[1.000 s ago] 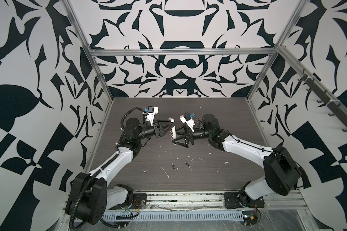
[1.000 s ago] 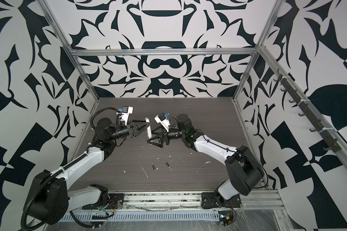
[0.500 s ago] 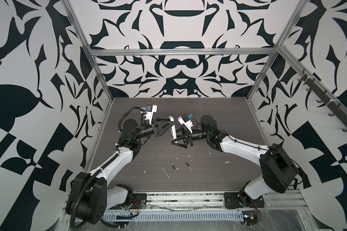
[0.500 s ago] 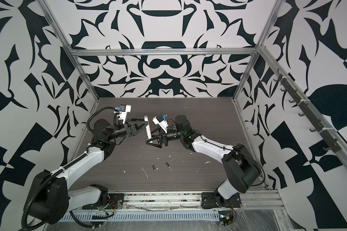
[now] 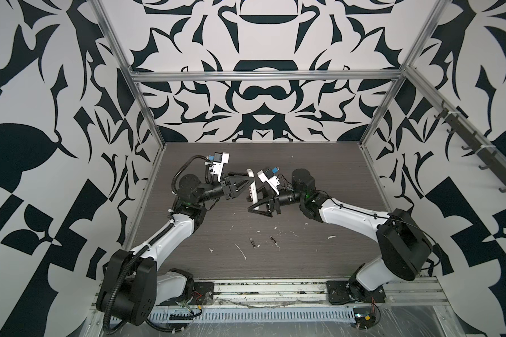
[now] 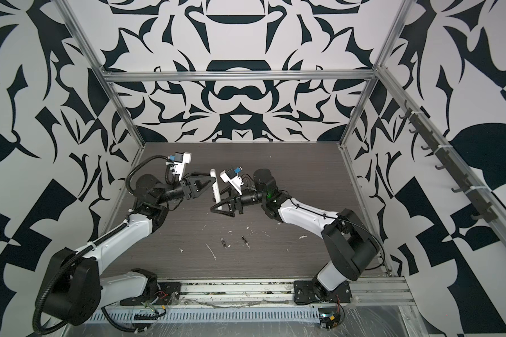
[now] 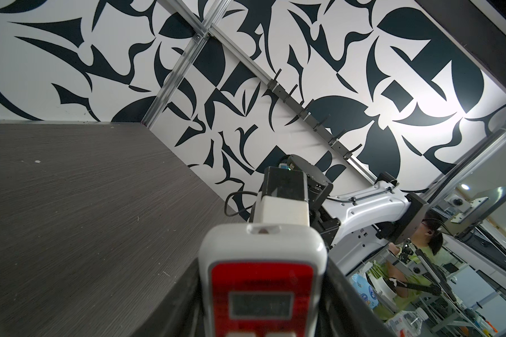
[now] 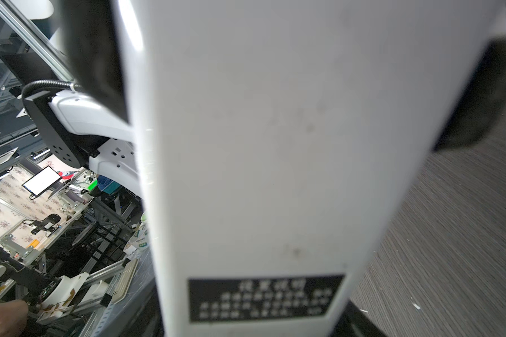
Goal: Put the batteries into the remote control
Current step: 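Close the right gripper on the remote's lower end held by the left gripper, then open the left gripper and draw it back while the right gripper holds the remote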
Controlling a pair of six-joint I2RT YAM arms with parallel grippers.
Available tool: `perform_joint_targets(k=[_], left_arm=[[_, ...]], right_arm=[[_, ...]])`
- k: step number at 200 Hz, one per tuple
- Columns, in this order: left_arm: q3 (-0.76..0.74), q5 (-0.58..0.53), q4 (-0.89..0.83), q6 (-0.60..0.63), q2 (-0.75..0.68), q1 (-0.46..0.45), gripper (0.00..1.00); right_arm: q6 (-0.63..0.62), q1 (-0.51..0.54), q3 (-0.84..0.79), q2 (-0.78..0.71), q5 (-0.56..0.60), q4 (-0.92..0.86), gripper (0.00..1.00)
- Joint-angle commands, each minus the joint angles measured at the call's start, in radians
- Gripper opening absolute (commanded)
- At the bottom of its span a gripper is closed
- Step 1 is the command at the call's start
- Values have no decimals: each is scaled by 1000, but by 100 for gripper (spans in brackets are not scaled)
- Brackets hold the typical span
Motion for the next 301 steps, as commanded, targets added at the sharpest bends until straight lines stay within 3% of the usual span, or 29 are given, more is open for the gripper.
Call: perform_joint_targets(k=[1, 101, 123, 162, 187, 204, 212, 222, 251, 274, 301], left_arm=[[-20, 16, 56, -16, -8, 3, 24], [-21, 24, 55, -10, -22, 7, 24], [-20, 25, 54, -10, -21, 8, 24], [-21, 18, 44, -6, -16, 10, 28], [-18, 8, -5, 15, -16, 17, 42], [-9, -4, -64, 36, -22, 20, 57], [-3, -14, -98, 49, -27, 19, 70], [4, -35, -142, 68, -36, 20, 100], [42, -114, -356, 157, -91, 21, 99], [94, -180, -601, 226, -169, 21, 99], [161, -305, -930, 321, -271, 22, 99]], right_arm=[[22, 2, -5, -35, -12, 69, 77], [64, -10, -28, -49, -24, 132, 65], [90, -10, -35, -48, -30, 179, 56], [122, -10, -37, -35, -36, 219, 30], [135, -12, -36, -29, -37, 229, 22], [135, -16, -36, -26, -28, 225, 17], [131, -20, -36, -26, -18, 213, 14], [105, -26, -32, -28, -2, 169, 9], [-70, -31, -15, -71, 98, -82, 2], [-248, -28, 7, -127, 264, -320, 0], [-333, -25, 19, -164, 420, -451, 0]])
